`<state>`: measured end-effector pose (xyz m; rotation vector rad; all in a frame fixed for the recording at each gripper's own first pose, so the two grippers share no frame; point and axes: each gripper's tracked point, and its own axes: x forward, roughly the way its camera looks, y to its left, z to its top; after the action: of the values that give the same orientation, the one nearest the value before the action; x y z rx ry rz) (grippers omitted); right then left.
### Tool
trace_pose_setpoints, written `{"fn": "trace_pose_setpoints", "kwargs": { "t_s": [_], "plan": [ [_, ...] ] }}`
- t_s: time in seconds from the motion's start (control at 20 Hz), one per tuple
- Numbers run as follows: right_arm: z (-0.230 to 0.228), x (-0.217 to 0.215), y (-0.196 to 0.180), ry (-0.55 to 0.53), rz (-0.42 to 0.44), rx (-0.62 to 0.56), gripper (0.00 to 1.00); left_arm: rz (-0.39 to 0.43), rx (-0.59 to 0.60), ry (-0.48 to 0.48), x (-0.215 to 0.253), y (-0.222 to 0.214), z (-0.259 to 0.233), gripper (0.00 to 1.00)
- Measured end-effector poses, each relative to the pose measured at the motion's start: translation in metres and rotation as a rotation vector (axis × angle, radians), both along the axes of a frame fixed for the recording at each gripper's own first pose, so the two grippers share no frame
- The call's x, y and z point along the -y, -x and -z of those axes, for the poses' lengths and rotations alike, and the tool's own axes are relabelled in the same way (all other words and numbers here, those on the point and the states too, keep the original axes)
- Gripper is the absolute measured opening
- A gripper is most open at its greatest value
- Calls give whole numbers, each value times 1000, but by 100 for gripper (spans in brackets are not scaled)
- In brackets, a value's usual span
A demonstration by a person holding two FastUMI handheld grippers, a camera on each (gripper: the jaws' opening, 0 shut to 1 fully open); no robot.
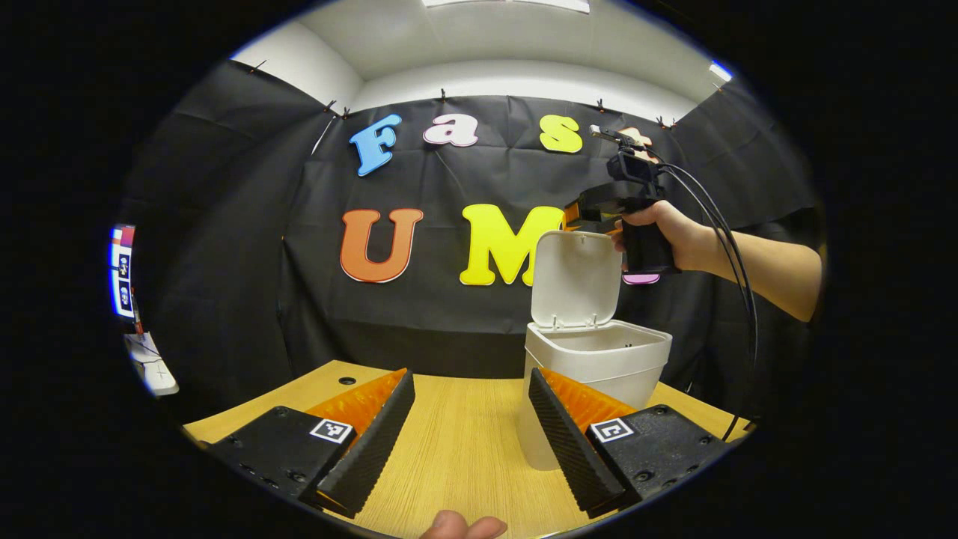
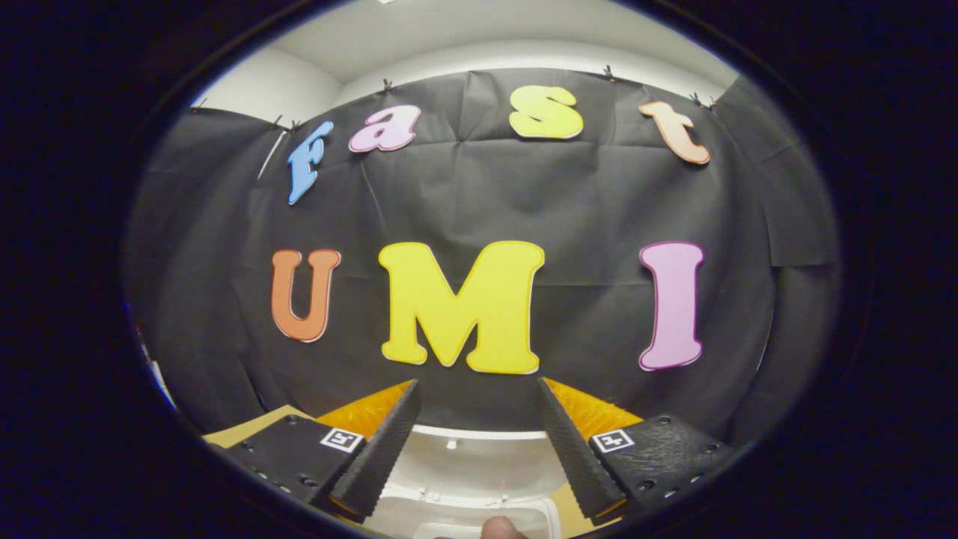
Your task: Press the lid of the desktop garbage bin to open it, pick up the crumpled paper on the desktop and throw it into the bin, then pick up the pop can on the desktop and drop it into the bin, and finally close the garbage bin lid.
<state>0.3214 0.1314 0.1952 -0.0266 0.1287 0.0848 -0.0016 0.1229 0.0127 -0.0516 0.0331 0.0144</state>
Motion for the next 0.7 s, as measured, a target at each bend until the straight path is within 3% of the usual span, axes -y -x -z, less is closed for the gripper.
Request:
{"fn": "trace_pose_setpoints", "kwargs": {
  "t_s": [0.2,0.7],
  "plan": [
    [7,3,22,-60,-28,-55,95,-13,13,-6,-1,6,-7,99],
    [65,4,103,-43,-116,-187,94,-27,27,-38,21,20,-15,99]
  ]
}}
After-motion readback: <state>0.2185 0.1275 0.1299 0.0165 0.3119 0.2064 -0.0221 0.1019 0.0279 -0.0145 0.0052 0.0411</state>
